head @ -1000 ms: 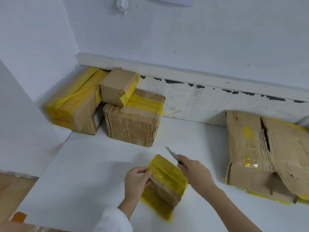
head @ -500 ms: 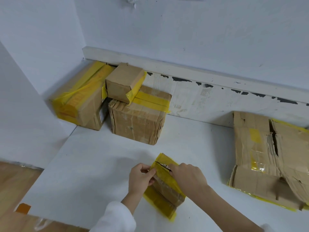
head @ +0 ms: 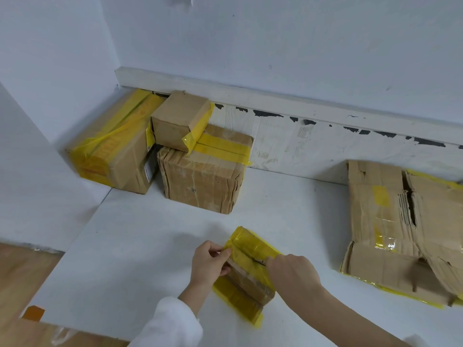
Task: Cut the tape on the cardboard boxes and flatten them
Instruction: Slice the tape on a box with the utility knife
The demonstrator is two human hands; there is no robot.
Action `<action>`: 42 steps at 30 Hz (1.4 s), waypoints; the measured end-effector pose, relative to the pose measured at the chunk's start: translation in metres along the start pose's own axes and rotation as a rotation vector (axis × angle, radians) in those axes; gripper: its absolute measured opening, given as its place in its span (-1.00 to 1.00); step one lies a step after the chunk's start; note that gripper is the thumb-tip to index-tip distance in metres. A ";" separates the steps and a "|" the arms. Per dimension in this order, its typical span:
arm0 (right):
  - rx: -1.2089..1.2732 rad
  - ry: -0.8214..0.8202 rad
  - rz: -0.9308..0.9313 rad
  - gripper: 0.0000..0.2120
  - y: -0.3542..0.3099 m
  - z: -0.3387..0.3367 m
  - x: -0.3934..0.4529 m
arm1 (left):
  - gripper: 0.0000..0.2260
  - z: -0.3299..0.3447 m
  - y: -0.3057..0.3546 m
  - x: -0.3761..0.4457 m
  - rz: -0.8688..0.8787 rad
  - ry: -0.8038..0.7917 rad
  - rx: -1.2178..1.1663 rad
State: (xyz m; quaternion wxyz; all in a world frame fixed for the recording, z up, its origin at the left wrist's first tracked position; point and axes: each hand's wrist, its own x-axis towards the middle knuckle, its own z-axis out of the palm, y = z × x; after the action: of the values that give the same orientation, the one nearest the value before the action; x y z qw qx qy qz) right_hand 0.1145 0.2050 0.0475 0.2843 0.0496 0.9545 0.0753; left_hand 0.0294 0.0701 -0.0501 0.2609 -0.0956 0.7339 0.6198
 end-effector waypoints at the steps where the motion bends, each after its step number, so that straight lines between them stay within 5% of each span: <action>1: -0.014 -0.005 0.007 -0.60 0.005 0.003 -0.003 | -0.86 0.000 0.000 0.000 -0.001 0.000 0.003; 5: -0.055 -0.011 0.012 -0.79 0.023 0.019 -0.014 | -0.85 0.000 0.001 -0.001 0.020 0.003 0.058; 14: 0.016 0.024 0.020 -0.79 0.036 0.050 -0.037 | -0.88 0.004 0.006 0.002 0.101 -0.066 0.311; 17: 0.054 0.009 0.041 -0.80 0.033 0.049 -0.037 | -0.62 0.004 0.013 -0.002 0.664 -0.025 0.766; 19: 0.095 0.013 0.069 -0.74 0.029 0.054 -0.036 | -0.50 0.011 0.021 -0.003 1.095 -0.181 1.027; 21: 0.138 0.025 0.094 -0.66 0.025 0.058 -0.038 | -0.56 0.020 0.026 -0.001 1.214 -0.356 1.212; 25: 0.210 0.182 0.138 -0.34 0.031 0.065 -0.050 | -0.64 0.025 0.022 0.003 1.116 -0.399 1.216; 30: 0.269 0.140 0.143 -0.61 0.042 0.106 -0.059 | -0.54 0.027 0.016 0.005 1.002 -0.411 1.321; 33: 0.364 0.176 0.209 -0.63 0.058 0.109 -0.062 | -0.55 0.024 0.016 -0.003 0.932 -0.224 1.396; 36: 0.730 0.252 0.358 -0.70 0.075 0.108 -0.050 | -0.60 0.019 0.012 -0.011 1.009 0.066 1.463; 39: 1.034 0.272 0.373 -0.78 0.072 0.098 -0.026 | -0.60 0.020 0.009 -0.011 0.965 0.167 1.468; 42: 1.004 0.315 0.360 -0.74 0.060 0.088 -0.002 | -0.63 0.025 0.004 -0.014 0.889 0.231 1.413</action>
State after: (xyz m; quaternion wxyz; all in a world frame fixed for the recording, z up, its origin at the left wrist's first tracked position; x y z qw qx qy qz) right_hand 0.1678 0.2743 -0.0140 0.0620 0.3296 0.8805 -0.3349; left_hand 0.0458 0.0924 -0.0422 -0.0856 0.3251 0.9407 0.0460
